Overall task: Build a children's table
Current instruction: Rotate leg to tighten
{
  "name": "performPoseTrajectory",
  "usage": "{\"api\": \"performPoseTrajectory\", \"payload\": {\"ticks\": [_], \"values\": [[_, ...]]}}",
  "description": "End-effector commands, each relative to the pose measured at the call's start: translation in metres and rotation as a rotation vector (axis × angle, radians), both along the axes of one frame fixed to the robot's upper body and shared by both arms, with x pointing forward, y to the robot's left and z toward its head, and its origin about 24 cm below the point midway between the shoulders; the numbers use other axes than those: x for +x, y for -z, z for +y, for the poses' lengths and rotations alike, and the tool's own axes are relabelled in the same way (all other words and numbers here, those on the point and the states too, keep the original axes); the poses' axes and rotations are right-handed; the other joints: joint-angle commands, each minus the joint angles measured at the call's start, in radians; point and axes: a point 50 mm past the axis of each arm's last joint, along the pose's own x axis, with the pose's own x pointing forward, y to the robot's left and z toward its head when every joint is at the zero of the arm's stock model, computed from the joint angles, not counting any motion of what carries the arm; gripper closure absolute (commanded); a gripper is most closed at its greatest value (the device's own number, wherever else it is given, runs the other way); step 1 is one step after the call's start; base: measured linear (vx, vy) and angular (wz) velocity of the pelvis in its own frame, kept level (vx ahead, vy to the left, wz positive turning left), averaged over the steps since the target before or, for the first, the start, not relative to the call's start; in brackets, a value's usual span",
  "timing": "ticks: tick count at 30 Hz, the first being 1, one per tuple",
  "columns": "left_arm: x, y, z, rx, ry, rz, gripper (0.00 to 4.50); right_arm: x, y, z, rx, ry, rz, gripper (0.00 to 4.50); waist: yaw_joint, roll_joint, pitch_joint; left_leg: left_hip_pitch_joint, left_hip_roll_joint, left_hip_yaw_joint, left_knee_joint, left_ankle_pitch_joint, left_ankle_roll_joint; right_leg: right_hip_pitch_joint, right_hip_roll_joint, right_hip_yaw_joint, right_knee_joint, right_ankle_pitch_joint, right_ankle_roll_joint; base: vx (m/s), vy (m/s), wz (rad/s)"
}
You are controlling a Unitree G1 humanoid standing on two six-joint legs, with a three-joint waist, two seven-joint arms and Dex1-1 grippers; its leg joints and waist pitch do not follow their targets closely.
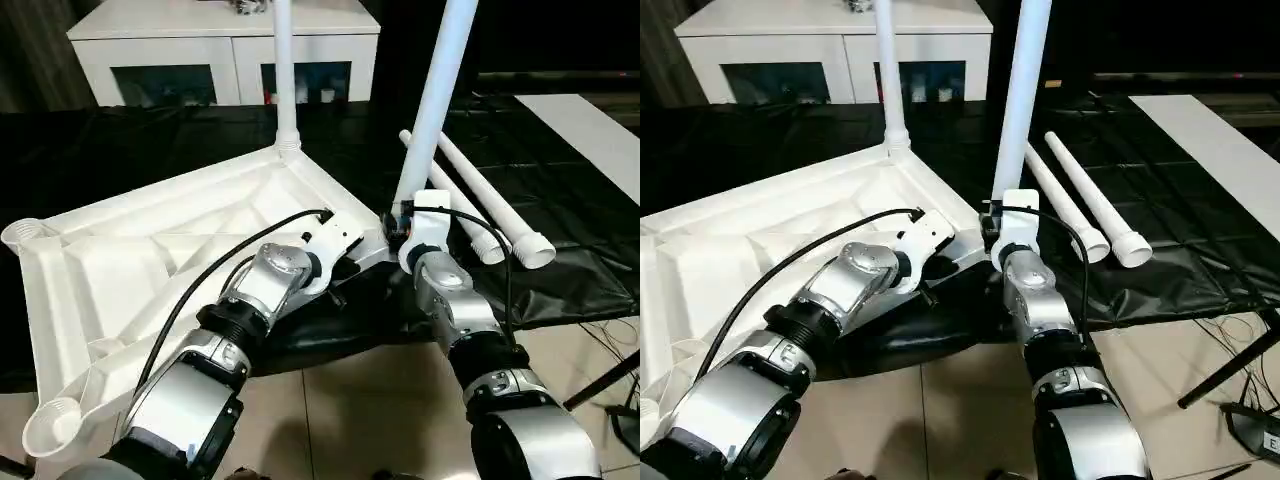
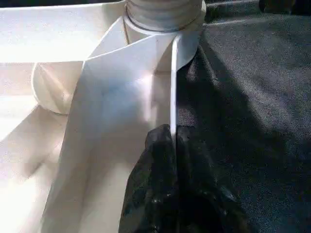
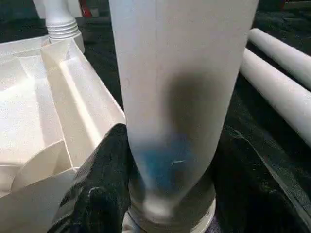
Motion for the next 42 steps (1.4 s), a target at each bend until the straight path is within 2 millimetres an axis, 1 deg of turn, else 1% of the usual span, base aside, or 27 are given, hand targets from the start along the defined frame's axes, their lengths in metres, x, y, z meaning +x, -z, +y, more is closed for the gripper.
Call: {"api": "performPoseTrajectory", "payload": {"ticks": [1, 2, 4, 5, 7, 8, 9, 11, 13, 14, 15, 17, 18, 19, 20, 21, 22, 23, 24, 27, 29, 30, 32, 35, 36, 38, 42], "values": [[0.015, -0.028, 0.001, -0.029, -0.036, -0.138, 4.5, -0.006, 0.007, 0.02, 0.029, -0.081, 0.01, 2.11, -0.015, 0.011, -0.067, 0.051, 0.023, -0.024, -0.083, -0.6, -0.003, 0.017, -0.042, 0.015, -0.086, -0.546, -0.056, 0.0, 0.0, 0.0], [0.015, -0.028, 0.001, -0.029, -0.035, -0.14, 4.5, -0.005, 0.005, 0.019, 0.033, -0.083, 0.001, 2.11, -0.023, 0.007, -0.067, 0.044, 0.021, -0.026, -0.084, -0.602, -0.002, 0.021, -0.042, 0.012, -0.085, -0.546, -0.057, 0.0, 0.0, 0.0], [0.015, -0.029, 0.002, -0.024, -0.026, -0.148, 4.5, -0.004, 0.001, 0.017, 0.039, -0.094, -0.021, 2.11, -0.034, 0.008, -0.068, 0.022, 0.023, -0.033, -0.09, -0.585, 0.002, 0.039, -0.045, 0.012, -0.076, -0.537, -0.053, 0.0, 0.0, 0.0], [0.015, -0.029, 0.003, -0.023, -0.024, -0.149, 4.5, -0.003, -0.001, 0.015, 0.035, -0.1, -0.032, 2.11, -0.038, 0.005, -0.071, 0.022, 0.024, -0.031, -0.09, -0.573, 0.004, 0.037, -0.046, 0.019, -0.074, -0.519, -0.061, 0.0, 0.0, 0.0], [0.016, -0.029, 0.006, -0.017, -0.019, -0.152, 4.5, -0.004, -0.004, 0.004, 0.011, -0.12, -0.044, 2.11, -0.038, 0.002, -0.071, 0.031, 0.019, -0.024, -0.083, -0.546, 0.013, 0.026, -0.049, 0.025, -0.077, -0.508, -0.092, 0.0, 0.0, 0.0], [0.015, -0.029, 0.006, -0.015, -0.017, -0.153, 4.5, -0.005, -0.005, 0.001, 0.002, -0.128, -0.045, 2.11, -0.035, 0.002, -0.072, 0.033, 0.019, -0.022, -0.081, -0.532, 0.016, 0.024, -0.05, 0.028, -0.076, -0.499, -0.102, 0.0, 0.0, 0.0], [0.015, -0.028, 0.007, -0.013, -0.009, -0.153, 4.5, -0.007, -0.005, -0.003, -0.024, -0.153, -0.045, 2.11, -0.028, -0.001, -0.074, 0.025, 0.02, -0.017, -0.082, -0.48, 0.03, 0.027, -0.049, 0.038, -0.067, -0.459, -0.126, 0.0, 0.0, 0.0], [0.014, -0.027, 0.01, -0.01, 0.005, -0.152, 4.5, -0.015, -0.002, -0.018, -0.079, -0.213, -0.041, 2.11, -0.02, -0.003, -0.077, 0.016, 0.02, -0.013, -0.083, -0.424, 0.044, 0.033, -0.046, 0.046, -0.057, -0.405, -0.142, 0.031, -0.004, 0.03], [0.014, -0.026, 0.012, -0.008, 0.017, -0.153, 4.5, -0.02, -0.001, -0.026, -0.088, -0.234, -0.031, 2.11, -0.013, -0.005, -0.08, 0.014, 0.022, -0.011, -0.082, -0.384, 0.054, 0.033, -0.048, 0.053, -0.05, -0.362, -0.158, 0.055, -0.009, 0.03], [0.013, -0.025, 0.014, -0.004, 0.024, -0.149, 4.5, -0.027, 0.001, -0.039, -0.101, -0.262, -0.02, 2.11, -0.005, -0.008, -0.084, 0.008, 0.019, -0.007, -0.077, -0.328, 0.067, 0.037, -0.045, 0.06, -0.037, -0.296, -0.184, 0.057, -0.013, 0.03], [0.013, -0.025, 0.015, -0.001, 0.032, -0.149, 4.5, -0.031, 0.001, -0.043, -0.101, -0.278, -0.015, 2.11, -0.002, -0.012, -0.084, 0.005, 0.019, -0.006, -0.076, -0.313, 0.076, 0.04, -0.044, 0.061, -0.034, -0.28, -0.187, 0.057, -0.022, 0.04], [0.011, -0.022, 0.019, 0.007, 0.055, -0.14, 4.5, -0.043, 0.0, -0.054, -0.138, -0.387, -0.003, 2.11, 0.006, -0.015, -0.089, 0.01, 0.018, -0.003, -0.071, -0.277, 0.101, 0.034, -0.042, 0.067, -0.029, -0.261, -0.204, 0.055, -0.03, 0.06], [0.01, -0.021, 0.022, 0.013, 0.061, -0.129, 4.5, -0.05, -0.001, -0.059, -0.169, -0.458, 0.004, 2.11, 0.012, -0.014, -0.091, 0.003, 0.016, -0.002, -0.066, -0.246, 0.113, 0.036, -0.038, 0.072, -0.022, -0.236, -0.207, 0.056, -0.034, 0.06], [0.009, -0.019, 0.024, 0.023, 0.076, -0.125, 4.5, -0.056, -0.003, -0.064, -0.191, -0.512, 0.0, 2.11, 0.024, -0.015, -0.092, 0.006, 0.017, 0.002, -0.063, -0.224, 0.132, 0.033, -0.039, 0.077, -0.018, -0.211, -0.215, 0.057, -0.036, 0.06], [0.009, -0.019, 0.026, 0.029, 0.086, -0.124, 4.5, -0.059, -0.005, -0.067, -0.203, -0.541, -0.003, 1.9, 0.027, -0.011, -0.094, 0.003, 0.021, 0.002, -0.06, -0.19, 0.145, 0.031, -0.04, 0.082, -0.009, -0.169, -0.234, 0.057, -0.036, 0.06], [0.008, -0.018, 0.027, 0.031, 0.092, -0.12, 4.5, -0.06, -0.007, -0.069, -0.199, -0.552, -0.008, 1.75, 0.026, -0.011, -0.096, -0.006, 0.019, -0.001, -0.059, -0.164, 0.151, 0.038, -0.039, 0.081, -0.003, -0.144, -0.239, 0.0, 0.0, 0.0], [0.006, -0.017, 0.029, 0.035, 0.121, -0.113, 4.5, -0.062, -0.014, -0.075, -0.178, -0.576, -0.021, 1.75, 0.027, -0.011, -0.098, -0.009, 0.02, -0.001, -0.057, -0.136, 0.159, 0.039, -0.038, 0.08, 0.001, -0.115, -0.249, 0.0, 0.0, 0.0], [0.004, -0.017, 0.03, 0.036, 0.167, -0.11, 4.5, -0.064, -0.02, -0.079, -0.146, -0.601, -0.032, 1.57, 0.027, -0.001, -0.098, -0.006, 0.02, 0.0, -0.054, -0.131, 0.167, 0.036, -0.035, 0.081, 0.0, -0.09, -0.255, 0.0, 0.0, 0.0], [0.003, -0.017, 0.03, 0.036, 0.169, -0.11, 4.5, -0.064, -0.02, -0.079, -0.145, -0.602, -0.032, 1.57, 0.027, -0.006, -0.097, -0.008, 0.019, 0.001, -0.053, -0.132, 0.17, 0.036, -0.034, 0.081, 0.001, -0.087, -0.26, 0.0, 0.0, 0.0], [-0.004, -0.016, 0.034, 0.054, 0.293, -0.094, 4.5, -0.068, -0.031, -0.086, -0.122, -0.664, -0.041, 1.23, 0.033, -0.009, -0.091, -0.002, 0.023, 0.001, -0.059, -0.193, 0.152, 0.034, -0.035, 0.081, -0.01, -0.188, -0.252, 0.0, 0.0, 0.0], [-0.008, -0.016, 0.036, 0.064, 0.345, -0.085, 4.5, -0.07, -0.033, -0.089, -0.126, -0.686, -0.037, 1.12, 0.036, -0.005, -0.086, 0.002, 0.026, 0.001, -0.063, -0.24, 0.119, 0.028, -0.035, 0.082, -0.016, -0.27, -0.231, 0.0, 0.0, 0.0], [-0.021, -0.016, 0.04, 0.076, 0.52, -0.063, 4.5, -0.07, -0.036, -0.094, -0.166, -0.726, -0.025, 0.99, 0.043, -0.011, -0.082, 0.013, 0.029, 0.001, -0.067, -0.285, 0.088, 0.02, -0.038, 0.084, -0.023, -0.349, -0.212, 0.0, 0.0, 0.0], [-0.028, -0.016, 0.044, 0.097, 0.602, -0.042, 4.5, -0.07, -0.036, -0.096, -0.206, -0.755, -0.007, 0.8, 0.042, -0.01, -0.08, 0.009, 0.031, -0.001, -0.073, -0.298, 0.067, 0.02, -0.037, 0.087, -0.022, -0.369, -0.198, 0.0, 0.0, 0.0], [-0.028, -0.015, 0.047, 0.118, 0.594, -0.036, 4.5, -0.071, -0.035, -0.095, -0.237, -0.8, 0.022, 0.53, 0.046, -0.011, -0.076, 0.027, 0.029, 0.007, -0.071, -0.345, 0.043, 0.004, -0.033, 0.091, -0.028, -0.403, -0.193, 0.0, 0.0, 0.0], [-0.028, -0.015, 0.048, 0.118, 0.588, -0.038, 4.5, -0.071, -0.034, -0.095, -0.242, -0.817, 0.034, 0.45, 0.046, -0.013, -0.076, 0.026, 0.028, 0.008, -0.071, -0.347, 0.043, 0.005, -0.033, 0.092, -0.029, -0.409, -0.192, 0.0, 0.0, 0.0], [-0.028, -0.015, 0.048, 0.115, 0.584, -0.037, 4.5, -0.073, -0.033, -0.094, -0.245, -0.847, 0.056, 0.27, 0.043, -0.015, -0.074, 0.013, 0.026, 0.006, -0.074, -0.34, 0.046, 0.014, -0.034, 0.092, -0.029, -0.451, -0.165, 0.0, 0.0, 0.0], [-0.028, -0.017, 0.05, 0.121, 0.59, -0.04, 4.5, -0.073, -0.026, -0.091, -0.291, -0.916, 0.11, 0.17, 0.036, -0.018, -0.075, 0.012, 0.024, 0.004, -0.072, -0.354, 0.042, 0.009, -0.035, 0.091, -0.036, -0.509, -0.134, 0.0, 0.0, 0.0]]}}
